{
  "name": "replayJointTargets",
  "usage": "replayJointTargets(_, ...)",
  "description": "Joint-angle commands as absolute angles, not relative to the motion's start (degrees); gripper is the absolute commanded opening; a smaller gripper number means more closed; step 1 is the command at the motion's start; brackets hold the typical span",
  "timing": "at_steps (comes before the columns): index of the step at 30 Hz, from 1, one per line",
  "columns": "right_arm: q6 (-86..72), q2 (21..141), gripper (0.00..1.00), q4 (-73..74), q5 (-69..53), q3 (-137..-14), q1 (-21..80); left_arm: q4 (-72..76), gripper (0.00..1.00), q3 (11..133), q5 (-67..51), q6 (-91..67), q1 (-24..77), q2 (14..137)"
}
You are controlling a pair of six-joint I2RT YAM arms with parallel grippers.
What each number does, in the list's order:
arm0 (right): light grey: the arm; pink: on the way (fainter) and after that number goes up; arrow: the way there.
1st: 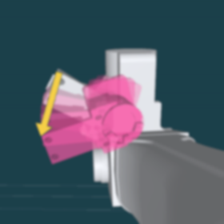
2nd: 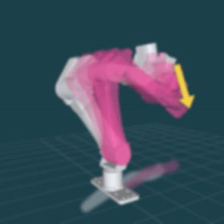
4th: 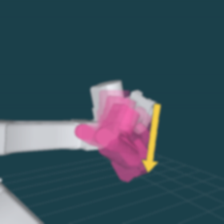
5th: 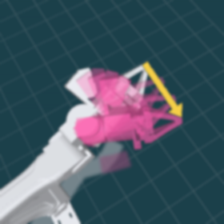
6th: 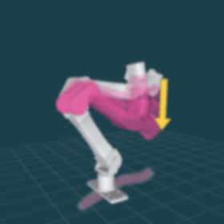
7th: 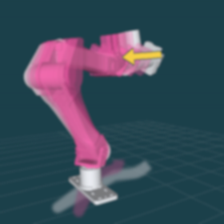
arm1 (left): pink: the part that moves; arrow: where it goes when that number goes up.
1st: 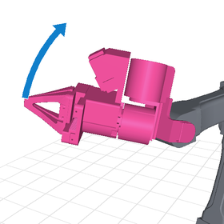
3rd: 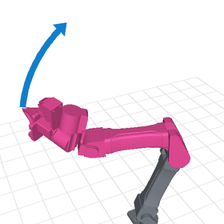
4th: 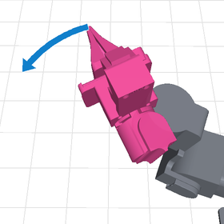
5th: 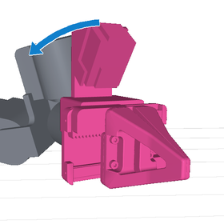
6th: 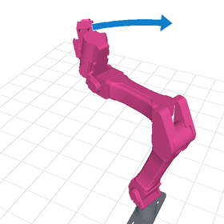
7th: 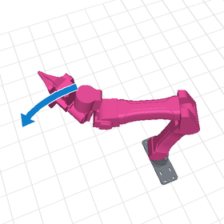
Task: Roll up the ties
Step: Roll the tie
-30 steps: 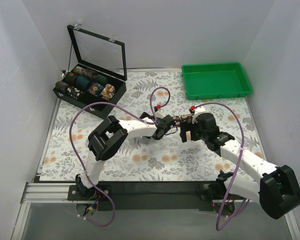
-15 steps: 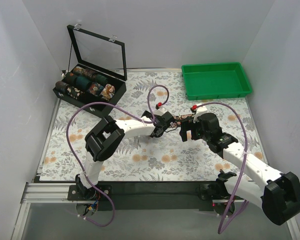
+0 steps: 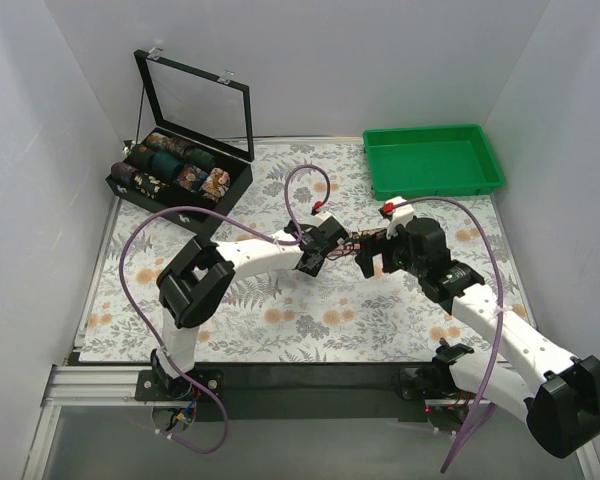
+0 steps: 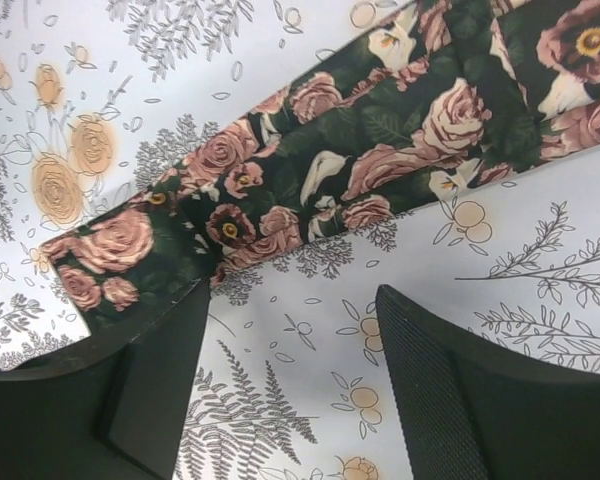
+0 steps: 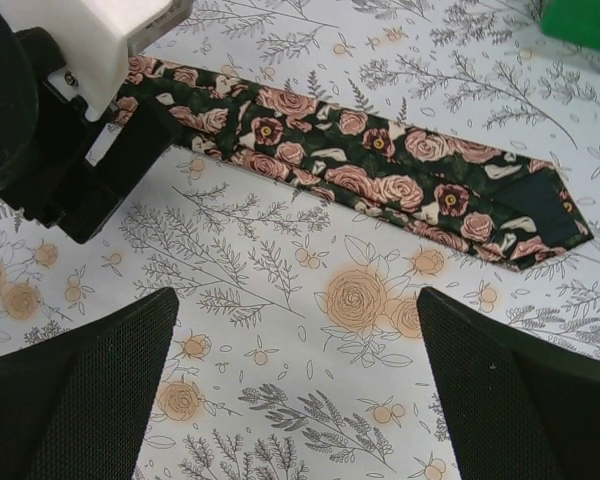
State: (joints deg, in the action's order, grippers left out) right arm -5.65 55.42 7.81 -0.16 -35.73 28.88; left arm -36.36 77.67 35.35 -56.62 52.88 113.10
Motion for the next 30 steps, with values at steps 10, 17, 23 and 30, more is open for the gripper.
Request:
replayJointTargets(10, 9.0, 63.3, 0.98, 8.3, -14.8, -50.5, 28.7, -33.0, 0.79, 75.1, 25.8, -59.2, 43.0, 93.9)
replayJointTargets(17, 18.2, 76.2, 0.98, 8.6, -24.7, -59.8, 30.8, -30.8, 0.86, 69.4, 18.4, -60.7, 28.3, 83.4)
replayJointTargets(23, 28.5, 87.5, 0.98, 9.4, -26.6, -67.5, 35.1, -29.3, 0.92, 62.0, 18.3, -66.3, 16.0, 77.1)
replayJointTargets(30, 37.0, 102.4, 0.98, 12.2, -29.9, -78.9, 40.1, -26.6, 0.93, 57.3, 15.5, -68.0, 9.5, 76.2)
